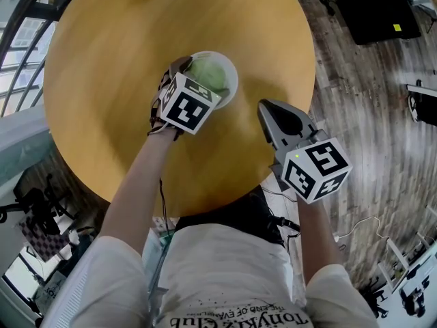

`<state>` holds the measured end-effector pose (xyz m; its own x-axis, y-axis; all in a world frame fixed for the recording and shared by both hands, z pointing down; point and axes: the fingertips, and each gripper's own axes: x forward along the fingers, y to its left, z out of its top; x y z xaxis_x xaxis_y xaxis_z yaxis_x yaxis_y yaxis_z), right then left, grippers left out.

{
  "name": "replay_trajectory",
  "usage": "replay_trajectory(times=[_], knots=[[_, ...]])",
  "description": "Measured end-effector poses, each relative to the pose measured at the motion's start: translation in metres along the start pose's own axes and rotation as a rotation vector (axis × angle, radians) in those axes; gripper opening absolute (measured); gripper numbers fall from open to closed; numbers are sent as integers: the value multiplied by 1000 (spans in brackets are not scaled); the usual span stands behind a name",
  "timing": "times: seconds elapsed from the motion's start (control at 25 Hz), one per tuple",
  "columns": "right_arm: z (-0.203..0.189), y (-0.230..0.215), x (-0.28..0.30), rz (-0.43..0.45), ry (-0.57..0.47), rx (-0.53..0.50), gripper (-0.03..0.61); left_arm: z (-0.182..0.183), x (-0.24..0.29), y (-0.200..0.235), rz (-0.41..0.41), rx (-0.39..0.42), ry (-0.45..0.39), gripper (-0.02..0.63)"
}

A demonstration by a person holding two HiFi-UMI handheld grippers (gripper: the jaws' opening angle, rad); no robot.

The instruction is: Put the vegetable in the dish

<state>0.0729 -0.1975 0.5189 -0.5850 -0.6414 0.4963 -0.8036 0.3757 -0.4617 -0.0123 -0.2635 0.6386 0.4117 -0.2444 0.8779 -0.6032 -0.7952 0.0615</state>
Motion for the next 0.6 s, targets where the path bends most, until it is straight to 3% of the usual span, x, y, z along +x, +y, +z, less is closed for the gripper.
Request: replay_trajectory(times=[0.6], knots=[[19,20,-23,13,1,-46,21,21,-63,0,53,-119,-150,495]])
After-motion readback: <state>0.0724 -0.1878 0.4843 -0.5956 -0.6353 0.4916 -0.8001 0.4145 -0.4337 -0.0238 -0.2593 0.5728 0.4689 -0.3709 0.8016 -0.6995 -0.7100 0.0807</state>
